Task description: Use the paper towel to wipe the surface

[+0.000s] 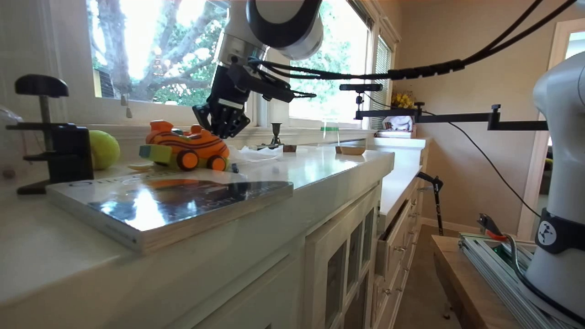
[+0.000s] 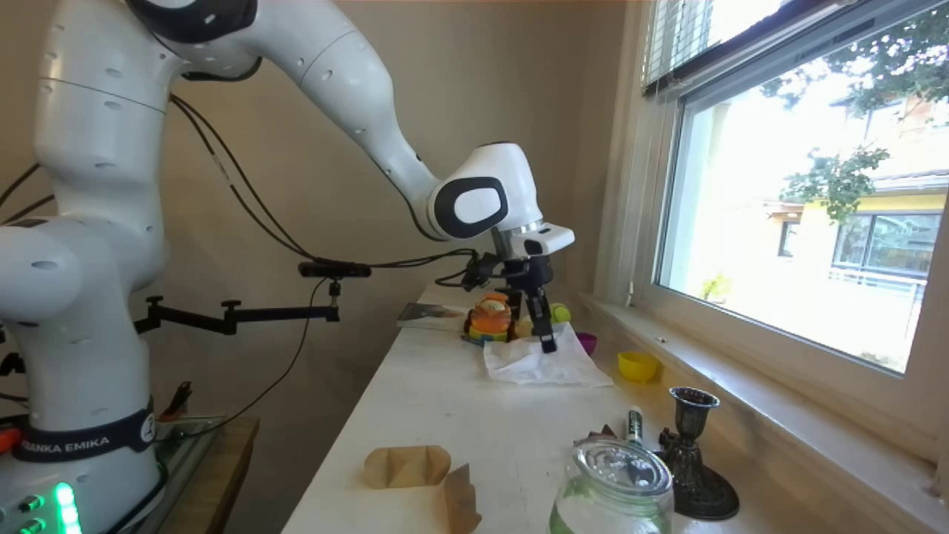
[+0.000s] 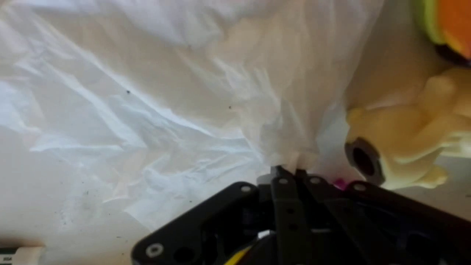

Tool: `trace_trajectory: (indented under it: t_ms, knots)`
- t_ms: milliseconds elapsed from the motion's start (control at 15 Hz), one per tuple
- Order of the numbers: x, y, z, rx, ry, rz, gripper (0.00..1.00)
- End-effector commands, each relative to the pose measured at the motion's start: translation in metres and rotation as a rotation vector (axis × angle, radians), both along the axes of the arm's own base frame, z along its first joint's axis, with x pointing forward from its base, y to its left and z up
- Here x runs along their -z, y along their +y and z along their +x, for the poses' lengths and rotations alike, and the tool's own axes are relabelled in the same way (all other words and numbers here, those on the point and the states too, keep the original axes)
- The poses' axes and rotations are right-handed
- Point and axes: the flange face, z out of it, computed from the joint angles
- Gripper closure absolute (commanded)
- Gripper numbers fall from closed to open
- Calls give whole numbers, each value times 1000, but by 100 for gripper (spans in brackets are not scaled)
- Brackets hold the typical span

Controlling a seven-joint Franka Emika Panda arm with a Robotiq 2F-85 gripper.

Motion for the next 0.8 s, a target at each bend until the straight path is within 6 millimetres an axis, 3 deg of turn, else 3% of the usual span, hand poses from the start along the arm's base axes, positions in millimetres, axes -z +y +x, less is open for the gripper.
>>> trace_trajectory:
  t_ms: [0, 533, 733]
  knots:
    - [-6, 6, -6, -1, 53, 12, 98]
    - [-29, -10, -36, -100, 256, 26, 98]
    - [-38, -24, -47, -110, 332, -12, 98]
